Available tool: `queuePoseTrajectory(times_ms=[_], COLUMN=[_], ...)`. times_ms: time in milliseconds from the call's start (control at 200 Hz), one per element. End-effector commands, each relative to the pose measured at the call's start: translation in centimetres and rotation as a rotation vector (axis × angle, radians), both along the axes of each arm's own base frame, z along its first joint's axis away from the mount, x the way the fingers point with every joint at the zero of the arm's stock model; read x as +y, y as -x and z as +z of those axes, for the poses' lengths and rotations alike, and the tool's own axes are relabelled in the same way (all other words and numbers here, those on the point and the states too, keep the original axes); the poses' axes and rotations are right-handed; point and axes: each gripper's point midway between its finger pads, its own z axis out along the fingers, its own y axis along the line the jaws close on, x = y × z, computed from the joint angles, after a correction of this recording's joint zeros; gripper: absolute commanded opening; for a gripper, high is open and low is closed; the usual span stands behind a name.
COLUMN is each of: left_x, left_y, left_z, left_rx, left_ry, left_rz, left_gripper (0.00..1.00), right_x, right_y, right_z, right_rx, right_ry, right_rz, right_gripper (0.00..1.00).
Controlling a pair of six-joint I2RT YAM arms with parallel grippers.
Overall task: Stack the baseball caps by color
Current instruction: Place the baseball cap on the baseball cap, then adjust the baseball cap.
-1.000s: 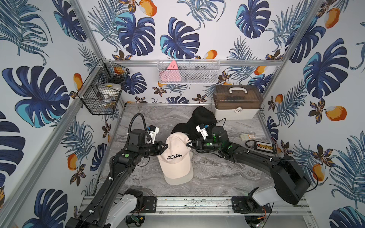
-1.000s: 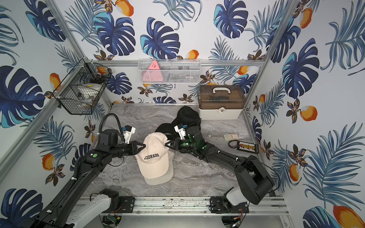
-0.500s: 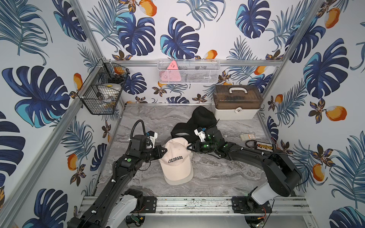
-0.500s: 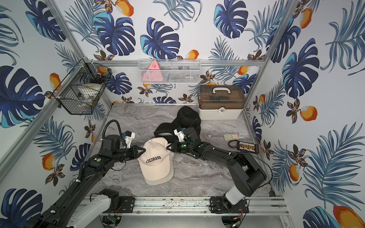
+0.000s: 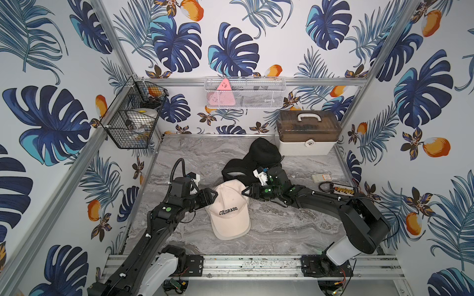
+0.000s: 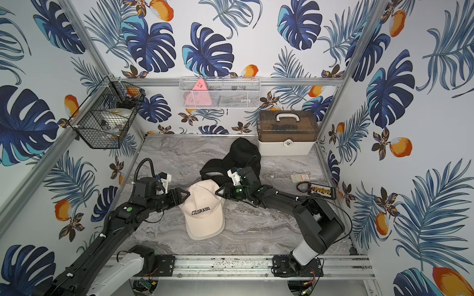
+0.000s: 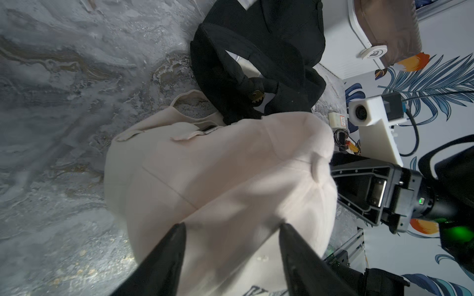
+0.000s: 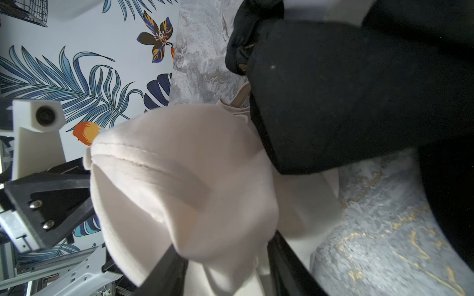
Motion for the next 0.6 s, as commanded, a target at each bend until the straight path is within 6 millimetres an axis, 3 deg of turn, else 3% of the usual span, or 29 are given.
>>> queuePoseTrajectory(times_ms=[0,125,265,420,595], left_x=[1.1,1.9,3.0,3.2,2.1], left_y=[-0.3,-0.1,-0.1,-0.5,-1.3], left_z=[0.4,0.8,1.4,1.8,0.9], left_rx=[-0.005,-0.012,-0.03,-0.041,-0.015], left_ry=[-0.029,-0.055,-0.084,-0.074,-0.021], left_rz=[0.064,0.106,0.166,0.187,0.169], left_gripper=[0.78,0.82,0.82,0.79,0.78], right_x=[-0.9,-1.9,-3.6,-4.2,-2.3], right_y=[0.2,0.5,0.2,-0.4,-0.5], right_z=[-0.2,0.4,1.9,4.1,5.0], right_rx=[-0.008,-0.037,-0.103,-0.167,-0.209], right_ry=[0.052,0.091,0.144,0.136,0.143], right_rz=[-0.017,-0.031,-0.085,-0.127,-0.073], right_gripper=[0.67,0.85,0.96,0.98,0.97])
